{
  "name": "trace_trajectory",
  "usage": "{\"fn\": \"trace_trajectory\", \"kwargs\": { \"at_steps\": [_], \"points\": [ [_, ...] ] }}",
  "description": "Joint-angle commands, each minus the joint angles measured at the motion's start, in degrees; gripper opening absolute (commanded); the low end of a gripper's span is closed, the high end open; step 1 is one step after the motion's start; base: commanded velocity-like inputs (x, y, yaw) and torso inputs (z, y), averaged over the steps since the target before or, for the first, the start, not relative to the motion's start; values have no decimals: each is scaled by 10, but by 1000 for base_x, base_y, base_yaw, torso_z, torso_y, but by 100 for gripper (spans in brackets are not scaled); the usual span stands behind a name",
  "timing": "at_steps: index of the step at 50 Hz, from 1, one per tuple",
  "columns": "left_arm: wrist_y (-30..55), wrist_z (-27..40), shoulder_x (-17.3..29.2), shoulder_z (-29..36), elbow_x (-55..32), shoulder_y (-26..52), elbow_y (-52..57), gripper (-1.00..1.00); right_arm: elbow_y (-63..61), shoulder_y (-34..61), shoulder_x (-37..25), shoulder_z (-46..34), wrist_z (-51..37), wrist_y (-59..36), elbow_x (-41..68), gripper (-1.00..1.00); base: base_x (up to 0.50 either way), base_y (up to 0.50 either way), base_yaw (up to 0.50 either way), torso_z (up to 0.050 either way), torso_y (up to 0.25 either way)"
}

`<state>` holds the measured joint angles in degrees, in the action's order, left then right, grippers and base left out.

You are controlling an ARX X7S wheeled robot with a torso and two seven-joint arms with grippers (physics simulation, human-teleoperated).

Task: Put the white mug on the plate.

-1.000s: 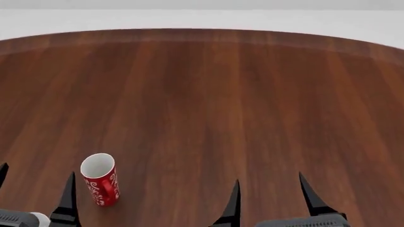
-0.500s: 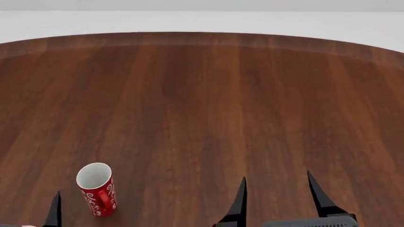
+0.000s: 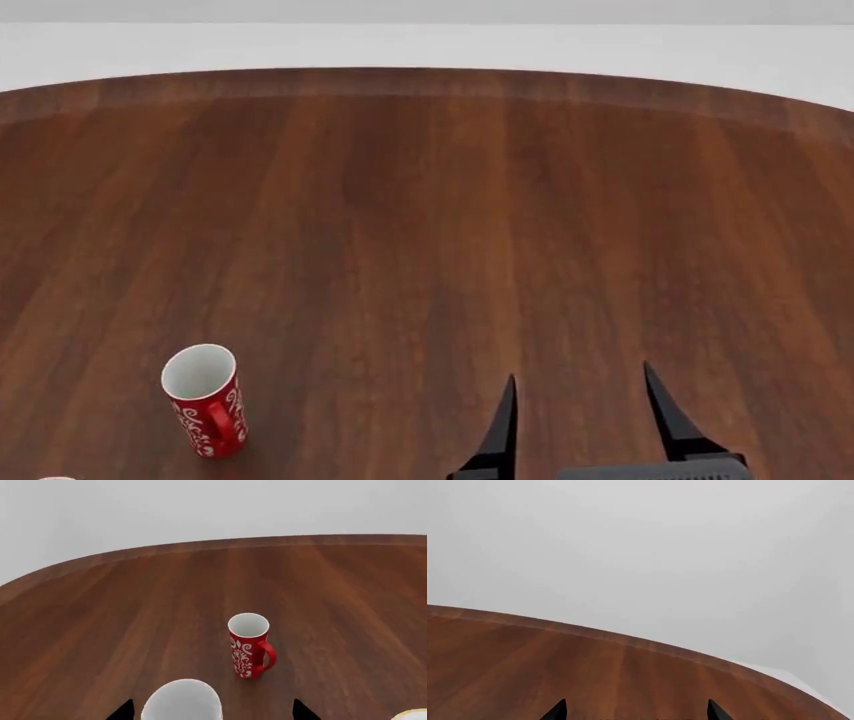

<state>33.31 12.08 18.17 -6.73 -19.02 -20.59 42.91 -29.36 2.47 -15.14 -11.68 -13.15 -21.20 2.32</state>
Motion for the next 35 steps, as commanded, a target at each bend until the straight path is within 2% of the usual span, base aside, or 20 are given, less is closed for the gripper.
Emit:
{"fn": "trace_trajectory", "kwargs": {
  "at_steps": [1,19,35],
  "points": [
    [-4,11,-4,-23,-5,-59,11,100,4,2,0,-4,-3,5,2,100,0,0,0,0,0],
    [-24,15,-9,-40,-5,-83,-32,100,7,2,-4,-6,-9,8,4,100,0,0,0,0,0],
    [-35,5,-5,-13,10,-15,-153,100,10,1,-9,-6,-12,12,8,100,0,0,0,0,0]
  ]
}}
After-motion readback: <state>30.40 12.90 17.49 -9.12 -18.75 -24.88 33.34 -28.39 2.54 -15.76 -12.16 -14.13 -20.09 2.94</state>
